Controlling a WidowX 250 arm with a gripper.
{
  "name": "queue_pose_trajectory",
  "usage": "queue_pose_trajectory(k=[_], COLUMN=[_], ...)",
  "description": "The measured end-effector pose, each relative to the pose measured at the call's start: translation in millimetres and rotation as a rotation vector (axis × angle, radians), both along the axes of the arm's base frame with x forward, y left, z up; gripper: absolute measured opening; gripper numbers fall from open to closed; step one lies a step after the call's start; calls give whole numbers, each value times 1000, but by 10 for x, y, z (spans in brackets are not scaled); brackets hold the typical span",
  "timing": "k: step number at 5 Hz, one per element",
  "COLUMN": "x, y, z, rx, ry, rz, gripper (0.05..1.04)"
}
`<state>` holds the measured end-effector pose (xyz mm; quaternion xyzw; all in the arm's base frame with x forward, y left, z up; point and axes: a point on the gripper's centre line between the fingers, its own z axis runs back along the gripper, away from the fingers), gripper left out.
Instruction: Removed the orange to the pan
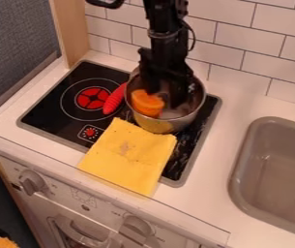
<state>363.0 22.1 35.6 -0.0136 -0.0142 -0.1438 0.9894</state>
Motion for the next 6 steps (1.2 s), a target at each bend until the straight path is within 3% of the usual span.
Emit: queue_pose_trajectory(k=[1,3,4,5,6], x=[-39,-85,-135,-209,-173], y=[183,160,125,-8,-157], z=[14,21,-106,-258,-280], rx=[-4,-60,-82,-70,-47], ry=[22,50,85,122,98], rz=[38,44,65,24,-28], gripper=[1000,1000,1001,1000,948])
